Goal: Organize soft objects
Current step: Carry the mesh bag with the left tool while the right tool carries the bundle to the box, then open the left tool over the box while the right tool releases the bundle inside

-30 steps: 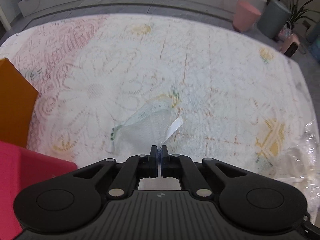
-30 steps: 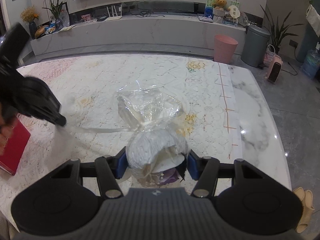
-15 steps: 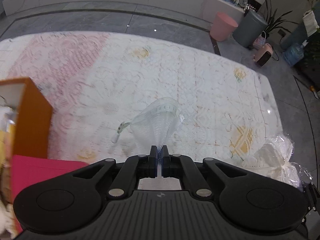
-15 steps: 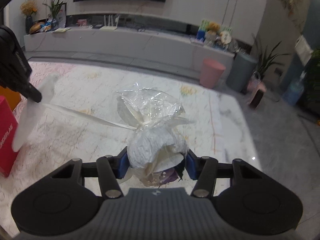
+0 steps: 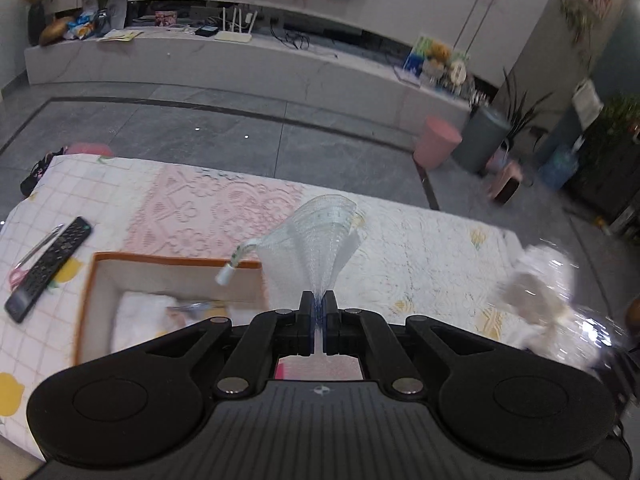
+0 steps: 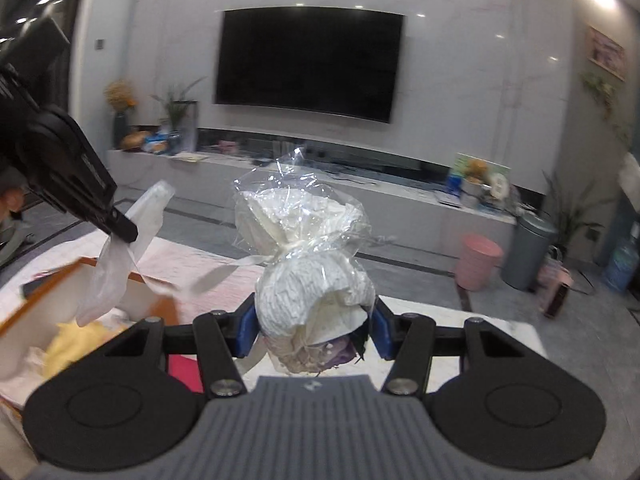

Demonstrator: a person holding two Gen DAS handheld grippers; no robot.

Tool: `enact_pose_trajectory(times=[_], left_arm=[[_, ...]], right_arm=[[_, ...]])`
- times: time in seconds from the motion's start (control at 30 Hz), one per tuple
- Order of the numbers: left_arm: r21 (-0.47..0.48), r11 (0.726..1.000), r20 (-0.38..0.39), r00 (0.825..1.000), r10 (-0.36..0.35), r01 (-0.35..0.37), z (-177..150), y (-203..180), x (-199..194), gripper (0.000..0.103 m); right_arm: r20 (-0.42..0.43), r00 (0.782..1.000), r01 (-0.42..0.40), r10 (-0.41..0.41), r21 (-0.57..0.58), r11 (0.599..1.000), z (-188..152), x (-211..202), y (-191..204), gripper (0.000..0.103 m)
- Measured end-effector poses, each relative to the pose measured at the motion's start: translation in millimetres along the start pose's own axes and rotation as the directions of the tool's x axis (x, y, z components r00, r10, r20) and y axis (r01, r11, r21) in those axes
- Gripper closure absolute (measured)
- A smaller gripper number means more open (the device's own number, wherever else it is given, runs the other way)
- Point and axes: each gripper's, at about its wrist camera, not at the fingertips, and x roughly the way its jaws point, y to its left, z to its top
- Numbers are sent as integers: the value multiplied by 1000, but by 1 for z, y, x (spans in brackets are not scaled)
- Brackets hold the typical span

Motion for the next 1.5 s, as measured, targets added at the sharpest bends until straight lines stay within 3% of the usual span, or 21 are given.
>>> enact_pose_trajectory(times=[0.07,0.13,0.3,0.37,0.47,0.6,0.73,0.8,0.9,0.97,1.0,1.13,1.23,1.5], left_arm=[[-30,999,4,1000,-18,18,-9,23,-12,100],[-57,995,11,997,-80,80,-18,45,-19,100],[-64,992,63,992,-108,112,-37,92,-21,100],[-62,988,82,987,-139,144,-49,105,-17,100],[-22,993,116,987,-115,119,-70,121,-8,100],[-37,990,47,989,-137,139,-96,139,29,101],[12,993,-24,993,-116,117,-109,144,64,101],[82,989,-71,991,-114,120,-114,142,70,100],[203,977,-164,986,-39,73,-122,136,76,87],[213,977,-212,977,18,28,-123,140,81,77],[213,977,-212,977,33,13,-124,142,81,65],[167,981,-194,979,-63,96,-126,152,80,53],[172,979,-169,982,-85,114,-128,150,80,40],[210,975,-69,996,-53,66,-132,141,78,18]], right_arm=[[-4,998,-66,66,3,998,12,5,27,48],[-14,991,-132,132,20,991,21,11,52,48],[-71,952,-296,299,50,954,32,30,114,48],[-92,947,-307,307,19,952,31,40,141,48],[-146,925,-347,351,56,936,21,57,169,47],[-225,915,-338,335,25,941,-1,78,197,48],[-304,910,-302,282,-17,953,-22,102,211,48],[-324,908,-288,266,-23,957,-23,117,212,48],[-349,903,-282,251,-39,959,-31,133,213,48],[-373,894,-288,248,-54,956,-36,145,220,48],[-384,892,-288,241,-69,955,-39,151,225,48],[-399,896,-268,196,-132,954,-49,159,243,48],[-407,893,-260,195,-111,959,-54,165,244,47],[-408,897,-231,170,-104,968,-52,166,243,41]])
